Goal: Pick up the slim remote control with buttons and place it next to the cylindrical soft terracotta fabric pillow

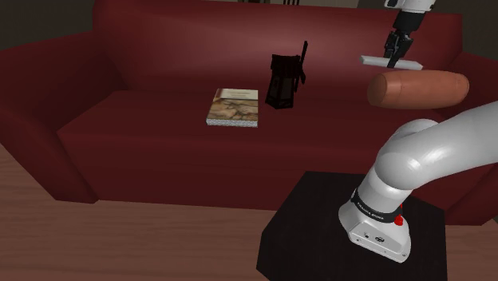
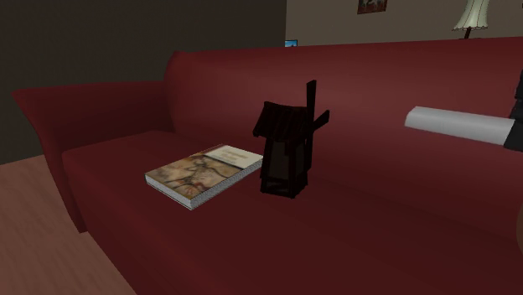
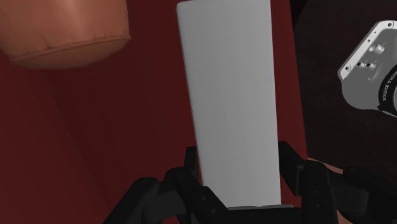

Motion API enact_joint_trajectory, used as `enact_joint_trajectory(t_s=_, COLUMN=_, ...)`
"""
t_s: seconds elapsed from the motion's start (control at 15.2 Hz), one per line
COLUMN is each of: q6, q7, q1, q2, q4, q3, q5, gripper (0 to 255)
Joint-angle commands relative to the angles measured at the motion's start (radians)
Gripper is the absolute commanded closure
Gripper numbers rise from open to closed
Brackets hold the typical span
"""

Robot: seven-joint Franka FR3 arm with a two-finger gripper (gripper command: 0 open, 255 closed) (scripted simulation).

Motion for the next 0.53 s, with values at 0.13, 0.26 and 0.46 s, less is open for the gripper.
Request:
enact_joint_trajectory(t_s=0.13, q6=-0.013, q7=-0.106, q1=-0.007, q2=0.011, q4=0.062, q3=-0.09, q5=-0.038, gripper=255)
enact_joint_trajectory(t_s=0.26, q6=-0.016, q7=-0.156, q1=-0.005, q2=0.021, q4=0.095, q3=-0.137, q5=-0.052, gripper=255)
enact_joint_trajectory(t_s=0.46, q6=-0.018, q7=-0.233, q1=0.008, q2=0.043, q4=0.153, q3=-0.215, q5=-0.069, gripper=255)
